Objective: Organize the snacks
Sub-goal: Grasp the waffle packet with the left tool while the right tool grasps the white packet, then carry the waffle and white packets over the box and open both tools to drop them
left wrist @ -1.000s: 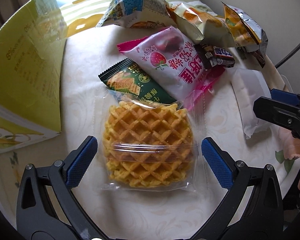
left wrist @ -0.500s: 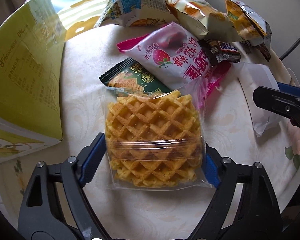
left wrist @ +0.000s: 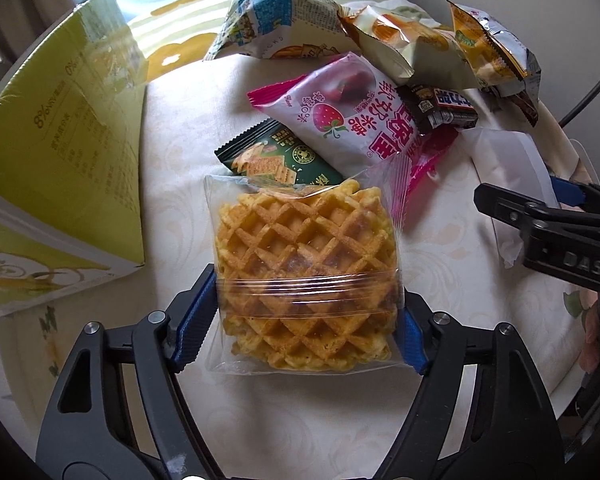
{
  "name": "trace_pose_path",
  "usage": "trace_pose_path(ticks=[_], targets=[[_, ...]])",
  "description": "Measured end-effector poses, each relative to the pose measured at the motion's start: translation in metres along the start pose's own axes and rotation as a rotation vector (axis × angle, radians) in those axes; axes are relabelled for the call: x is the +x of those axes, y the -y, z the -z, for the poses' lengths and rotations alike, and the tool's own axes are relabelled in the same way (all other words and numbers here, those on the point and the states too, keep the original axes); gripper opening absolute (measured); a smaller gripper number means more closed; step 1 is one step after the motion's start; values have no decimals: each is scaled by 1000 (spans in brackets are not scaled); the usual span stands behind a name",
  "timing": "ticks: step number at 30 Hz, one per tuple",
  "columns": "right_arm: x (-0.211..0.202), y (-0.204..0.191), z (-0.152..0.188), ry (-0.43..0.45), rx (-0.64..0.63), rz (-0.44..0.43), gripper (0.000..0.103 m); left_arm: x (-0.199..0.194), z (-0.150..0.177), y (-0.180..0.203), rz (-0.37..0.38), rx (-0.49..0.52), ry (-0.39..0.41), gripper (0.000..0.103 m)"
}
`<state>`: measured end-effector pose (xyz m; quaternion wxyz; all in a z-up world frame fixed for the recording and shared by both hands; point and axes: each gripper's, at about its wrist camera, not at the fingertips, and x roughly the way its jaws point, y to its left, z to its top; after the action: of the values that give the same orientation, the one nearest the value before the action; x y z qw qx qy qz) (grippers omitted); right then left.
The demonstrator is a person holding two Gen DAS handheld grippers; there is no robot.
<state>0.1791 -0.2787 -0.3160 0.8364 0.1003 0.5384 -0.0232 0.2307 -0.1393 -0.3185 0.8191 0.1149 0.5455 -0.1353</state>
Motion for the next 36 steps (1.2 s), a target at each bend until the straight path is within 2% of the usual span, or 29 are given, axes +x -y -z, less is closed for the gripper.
trace_pose_path(ticks=[1, 3, 6, 14, 19, 24, 31, 36], targets=[[-1, -1, 0, 16, -13, 19, 78, 0, 0, 0, 2, -2, 0, 74], [-1, -3, 1, 25, -27, 50, 66, -2, 0, 1, 0, -6, 3, 74], [-2, -1, 3, 33, -23, 47, 62, -9, 3, 1, -3, -7, 13, 74], [-23, 3, 8, 39, -38, -3, 59, -36, 5, 2, -23, -26, 48, 74], [-62, 2, 5, 75, -70, -46, 59, -72, 3, 5, -44, -48, 101, 74], [-109, -16, -16, 151, -150, -106, 59, -122, -10, -6, -90, -103, 185, 74], [-160, -62, -52, 263, -280, -204, 59, -183, -28, -52, -125, -207, 291, 74], [-173, -111, -76, 289, -325, -286, 59, -205, -34, -101, -168, -236, 337, 74]])
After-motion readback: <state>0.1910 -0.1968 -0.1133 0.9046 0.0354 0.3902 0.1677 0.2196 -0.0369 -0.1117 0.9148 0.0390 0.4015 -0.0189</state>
